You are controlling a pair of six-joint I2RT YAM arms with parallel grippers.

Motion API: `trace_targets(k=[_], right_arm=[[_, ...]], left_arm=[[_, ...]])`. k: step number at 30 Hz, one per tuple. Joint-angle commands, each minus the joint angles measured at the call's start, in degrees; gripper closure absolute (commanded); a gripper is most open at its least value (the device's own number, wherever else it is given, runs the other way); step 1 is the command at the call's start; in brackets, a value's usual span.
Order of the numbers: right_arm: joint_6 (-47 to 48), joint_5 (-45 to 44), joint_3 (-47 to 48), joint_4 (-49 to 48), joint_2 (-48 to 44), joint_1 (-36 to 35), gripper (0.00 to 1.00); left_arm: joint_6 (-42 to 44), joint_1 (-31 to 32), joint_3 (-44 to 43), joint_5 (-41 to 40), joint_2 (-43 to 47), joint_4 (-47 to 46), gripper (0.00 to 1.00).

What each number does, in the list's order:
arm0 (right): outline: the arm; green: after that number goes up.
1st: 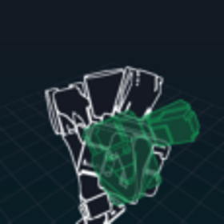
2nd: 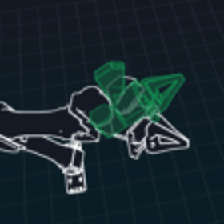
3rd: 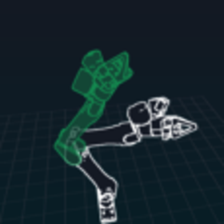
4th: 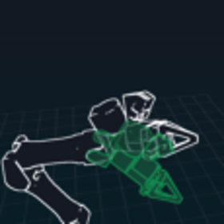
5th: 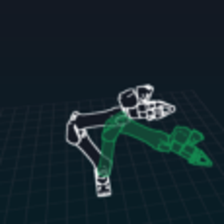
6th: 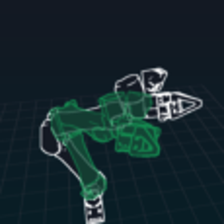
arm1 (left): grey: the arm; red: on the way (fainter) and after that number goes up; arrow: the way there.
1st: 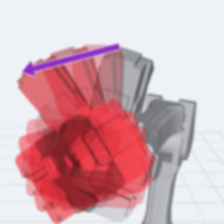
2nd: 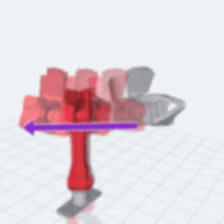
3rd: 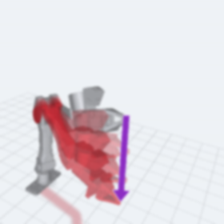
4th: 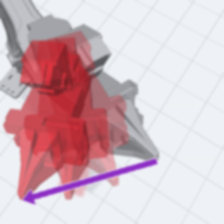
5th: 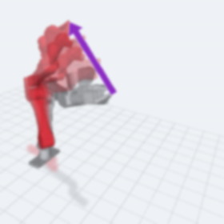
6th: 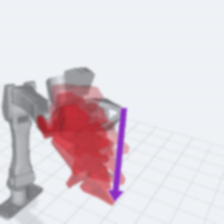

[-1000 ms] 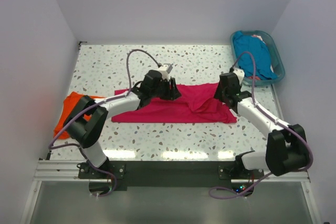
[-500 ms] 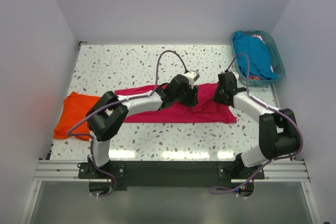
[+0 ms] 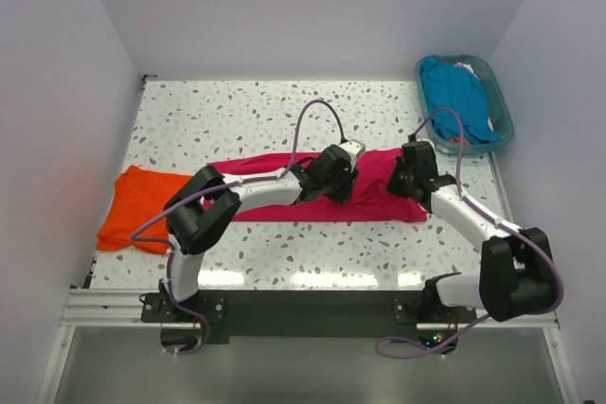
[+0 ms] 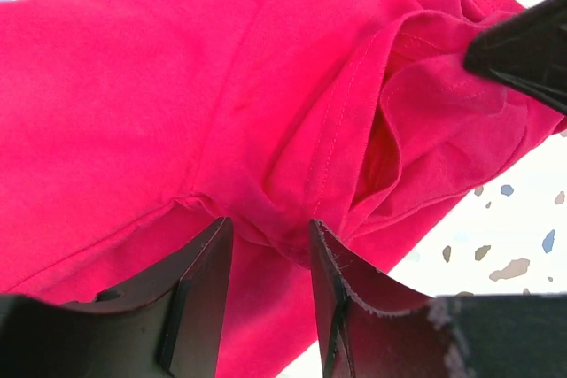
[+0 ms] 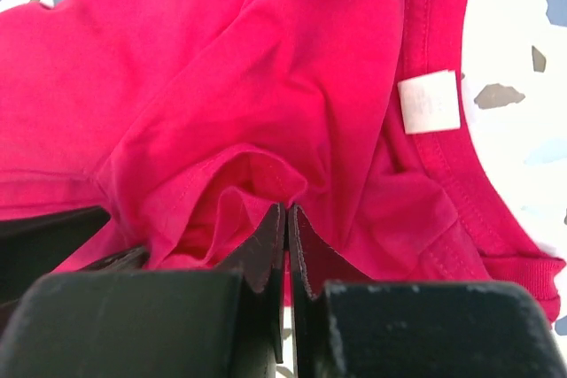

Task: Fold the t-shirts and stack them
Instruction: Fold the tshirt

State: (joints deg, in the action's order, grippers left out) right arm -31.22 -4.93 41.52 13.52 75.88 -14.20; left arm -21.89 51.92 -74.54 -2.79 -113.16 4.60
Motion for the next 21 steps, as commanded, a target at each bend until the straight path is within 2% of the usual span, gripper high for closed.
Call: trace_targets(k=[1, 10, 16, 21], right_arm=[[-0.5, 2.3, -1.6, -1.6, -3.4, 0.0, 1.00], [0.0, 1.7, -7.9, -1.4, -8.4, -0.9, 1.00], [-0.4, 1.1, -11.6, -1.7, -10.4, -1.1, 1.00], [-0.6, -0.1, -12.4, -1.3, -12.2, -1.2, 1.00]], left_arm=[[1.5, 1.1, -2.6, -1.9, -0.6, 0.0, 0.56], [1.2, 1.3, -2.5, -2.2, -0.7, 0.2, 0.65], [0.4, 1.3, -2.0, -2.3, -0.7, 0.8, 0.86], [-0.1, 1.3, -1.6, -3.3, -0.3, 1.5, 0.97]])
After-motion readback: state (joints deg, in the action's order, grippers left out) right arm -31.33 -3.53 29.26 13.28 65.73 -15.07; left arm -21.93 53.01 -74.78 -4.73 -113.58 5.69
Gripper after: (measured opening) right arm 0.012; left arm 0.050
